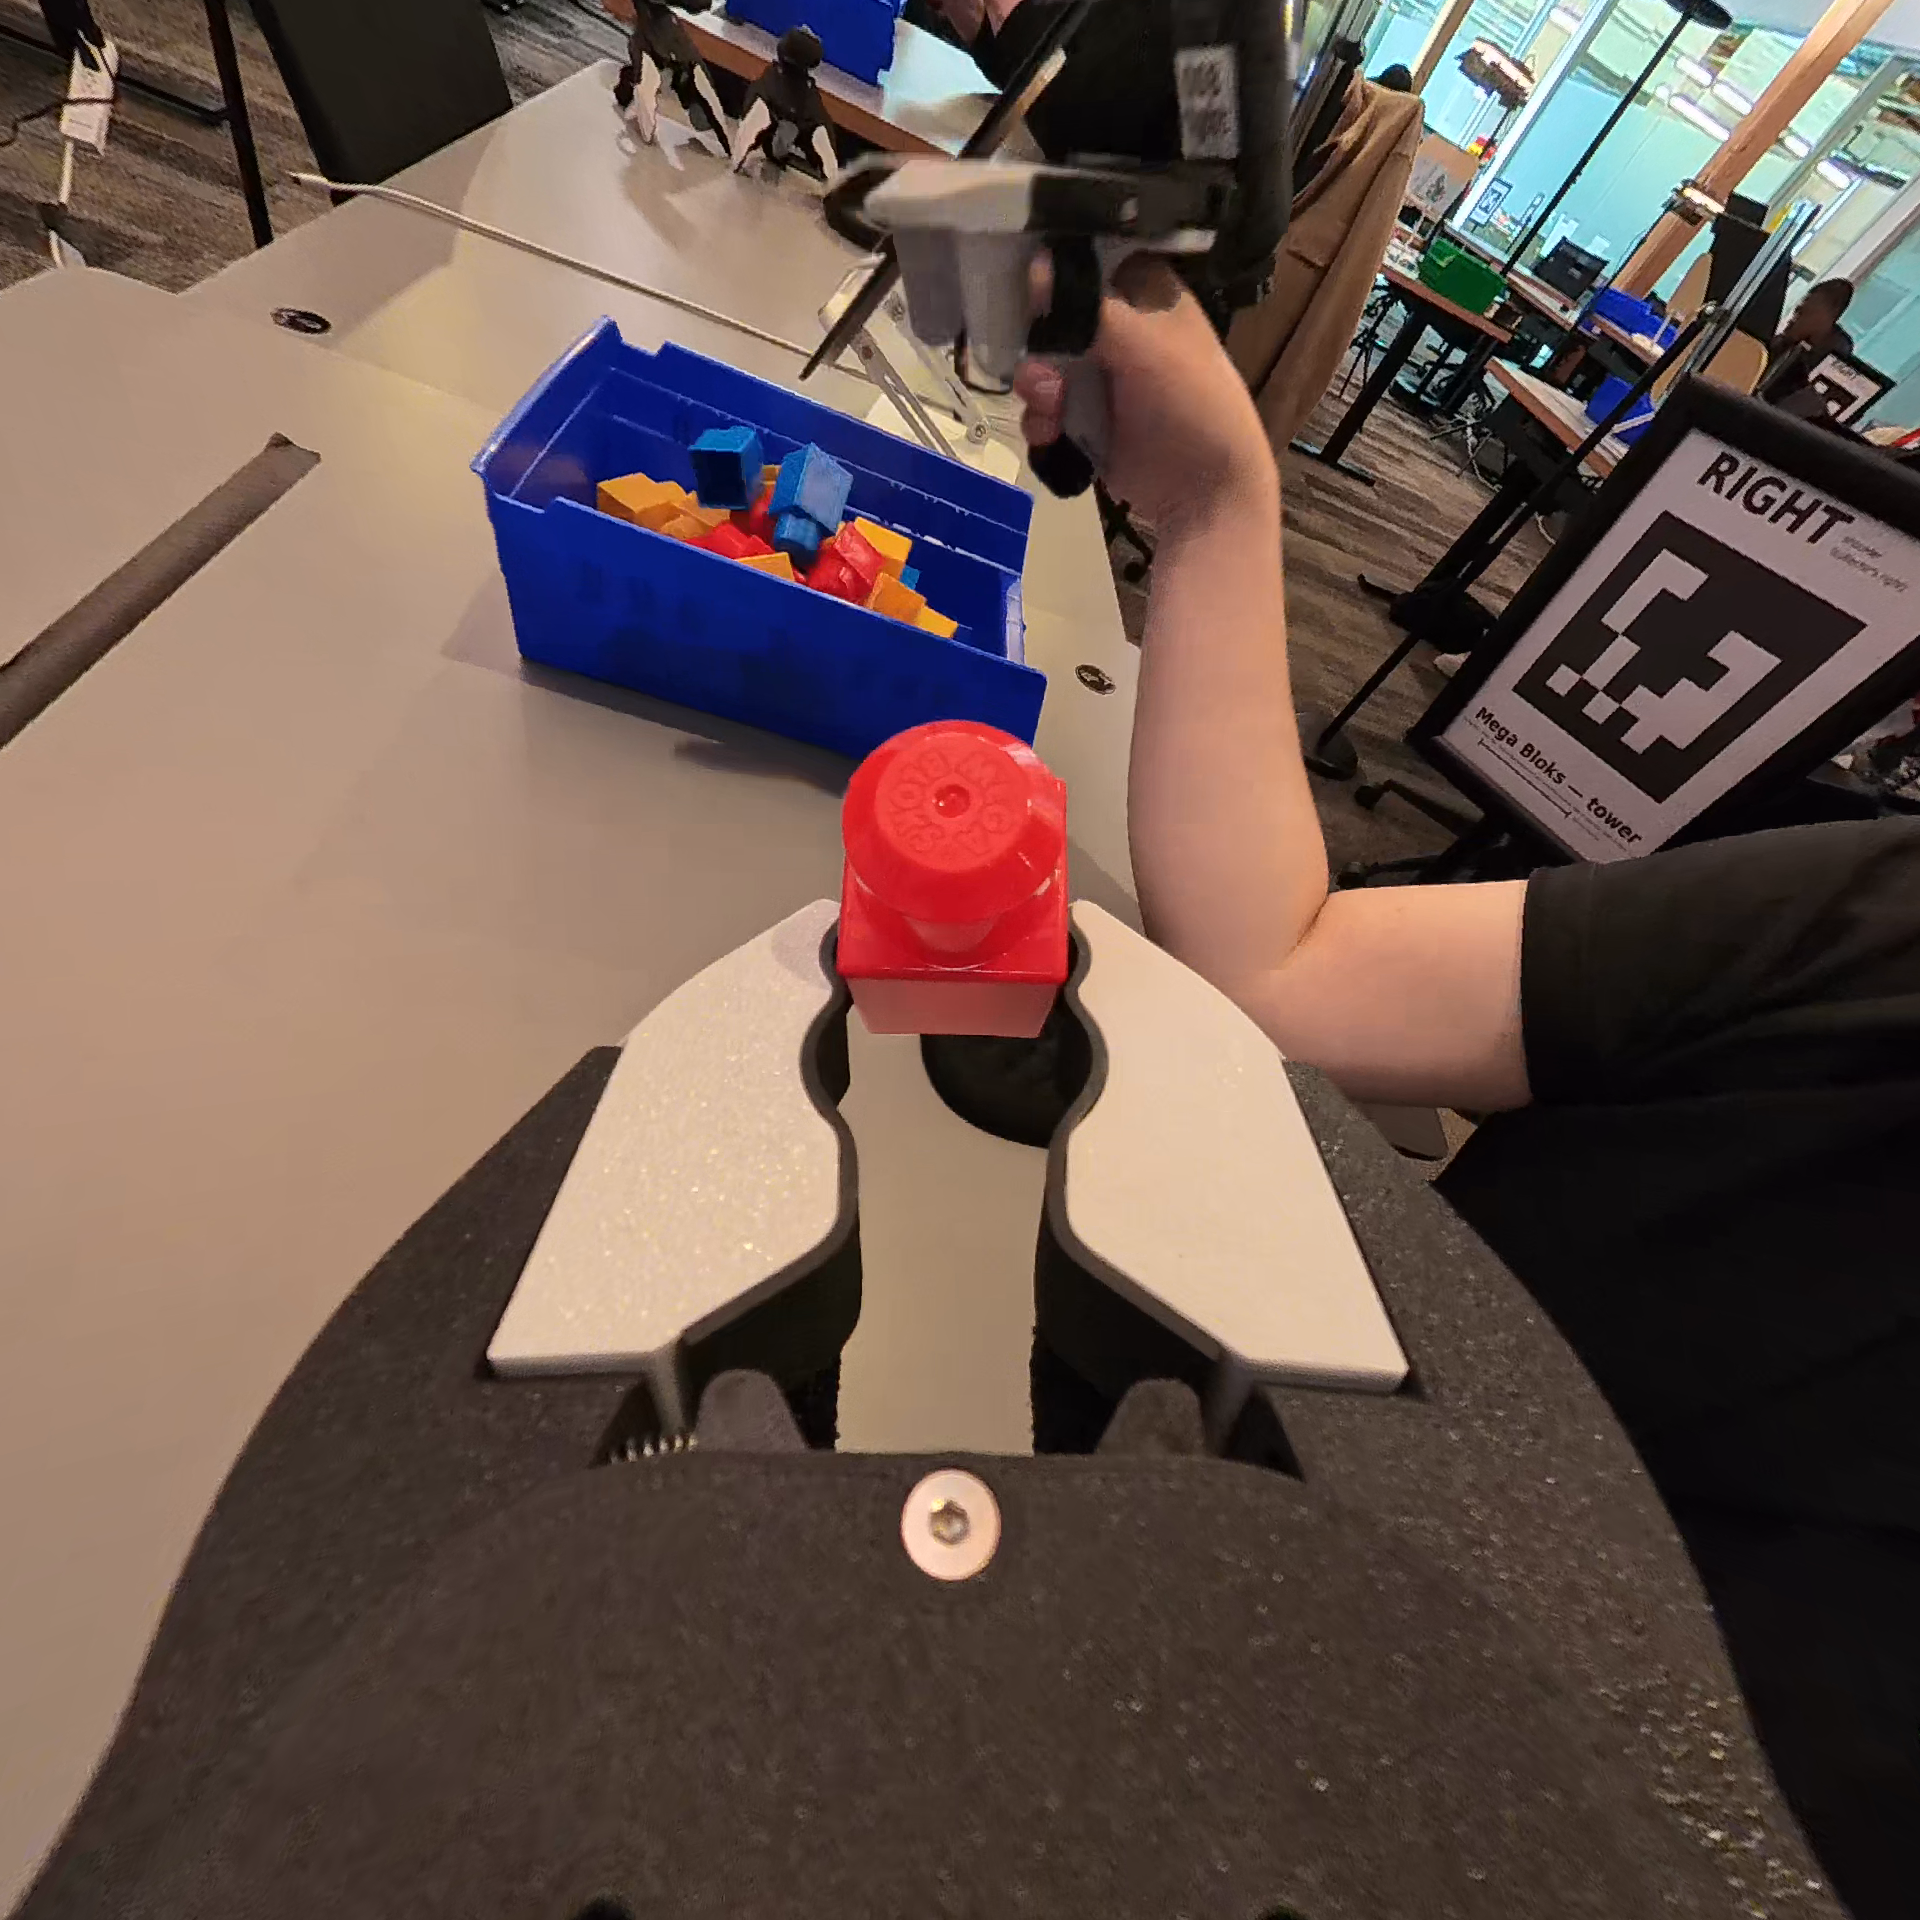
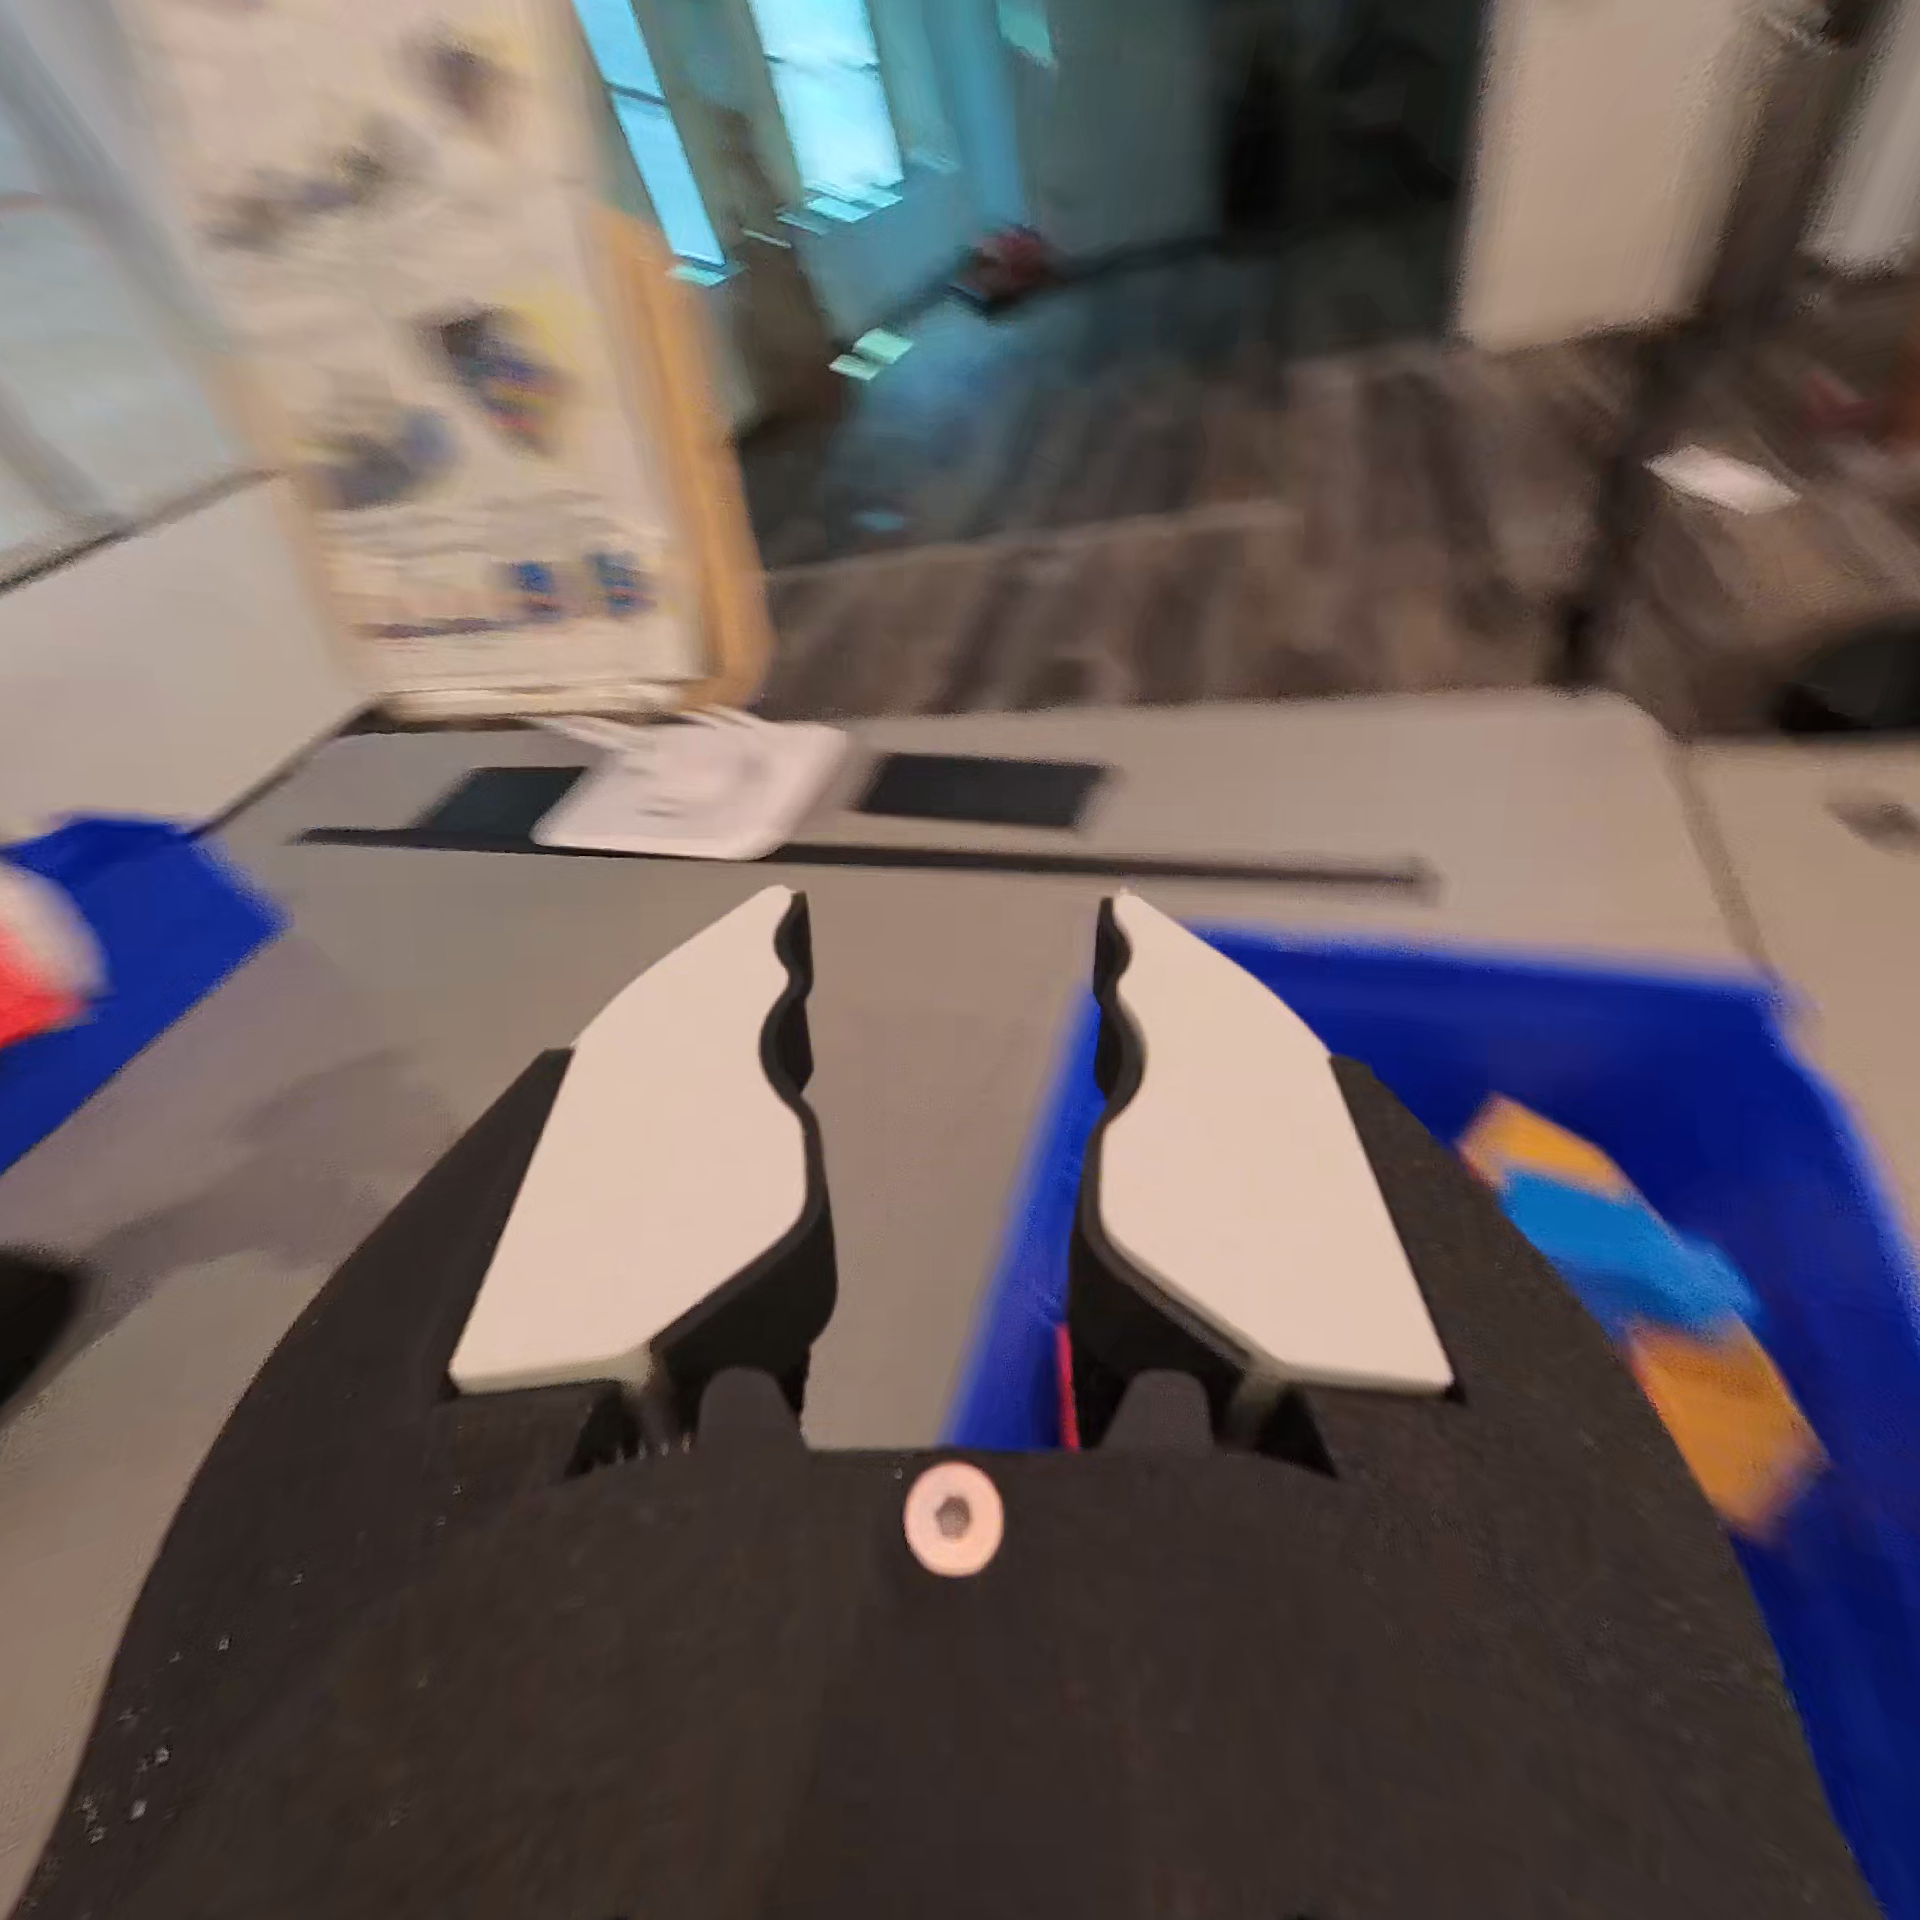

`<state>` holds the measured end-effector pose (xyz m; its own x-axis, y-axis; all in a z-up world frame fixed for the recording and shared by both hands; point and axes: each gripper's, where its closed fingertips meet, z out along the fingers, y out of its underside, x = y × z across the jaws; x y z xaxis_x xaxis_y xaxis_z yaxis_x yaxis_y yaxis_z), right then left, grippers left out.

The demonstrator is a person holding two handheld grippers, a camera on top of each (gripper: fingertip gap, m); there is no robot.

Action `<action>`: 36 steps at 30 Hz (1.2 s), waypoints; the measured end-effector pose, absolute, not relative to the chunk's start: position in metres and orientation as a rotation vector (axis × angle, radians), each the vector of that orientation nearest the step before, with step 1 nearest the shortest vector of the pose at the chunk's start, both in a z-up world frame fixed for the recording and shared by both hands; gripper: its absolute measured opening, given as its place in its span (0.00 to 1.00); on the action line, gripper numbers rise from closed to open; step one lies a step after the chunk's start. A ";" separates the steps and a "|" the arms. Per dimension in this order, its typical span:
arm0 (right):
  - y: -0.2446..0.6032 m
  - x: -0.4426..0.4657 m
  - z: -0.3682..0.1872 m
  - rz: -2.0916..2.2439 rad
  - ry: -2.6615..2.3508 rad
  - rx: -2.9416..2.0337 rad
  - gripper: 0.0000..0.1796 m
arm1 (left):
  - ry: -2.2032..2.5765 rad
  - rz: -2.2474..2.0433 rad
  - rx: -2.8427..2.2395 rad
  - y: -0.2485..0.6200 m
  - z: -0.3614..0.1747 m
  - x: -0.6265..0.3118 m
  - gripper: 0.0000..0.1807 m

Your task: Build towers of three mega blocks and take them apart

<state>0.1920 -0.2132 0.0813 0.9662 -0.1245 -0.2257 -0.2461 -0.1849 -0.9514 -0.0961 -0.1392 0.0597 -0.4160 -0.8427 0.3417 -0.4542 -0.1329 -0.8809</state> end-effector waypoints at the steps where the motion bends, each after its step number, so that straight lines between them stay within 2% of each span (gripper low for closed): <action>1: -0.199 0.160 0.100 0.177 0.130 -1.719 0.28 | 1.792 -1.567 -1.447 -0.138 0.061 -0.097 0.20; 4: -0.166 0.058 0.131 0.436 -0.260 -1.658 0.27 | 1.779 -1.569 -1.437 -0.136 0.064 -0.099 0.20; 8: -0.142 -0.031 0.138 0.687 -0.532 -1.643 0.26 | 1.779 -1.559 -1.427 -0.136 0.066 -0.101 0.20; 19: -0.111 -0.115 0.107 0.719 -0.733 -1.797 0.26 | 1.818 -1.528 -1.418 -0.140 0.062 -0.101 0.20; 21: -0.108 -0.124 0.096 0.717 -0.770 -1.846 0.25 | 1.827 -1.524 -1.416 -0.141 0.061 -0.101 0.20; 22: -0.109 -0.127 0.090 0.716 -0.814 -1.873 0.16 | 1.830 -1.510 -1.426 -0.141 0.060 -0.101 0.20; 26: -0.111 -0.124 0.087 0.753 -0.840 -1.884 0.16 | 1.836 -1.491 -1.429 -0.141 0.057 -0.100 0.20; 29: -0.118 -0.109 0.105 0.899 -0.770 -1.783 0.16 | 1.825 -1.548 -1.407 -0.145 0.064 -0.102 0.20; 31: -0.129 -0.085 0.121 0.999 -0.701 -1.684 0.16 | 1.836 -1.543 -1.386 -0.145 0.065 -0.105 0.15; 36: -0.200 -0.010 0.179 1.199 -0.573 -1.261 0.16 | 1.812 -1.554 -1.407 -0.140 0.067 -0.107 0.14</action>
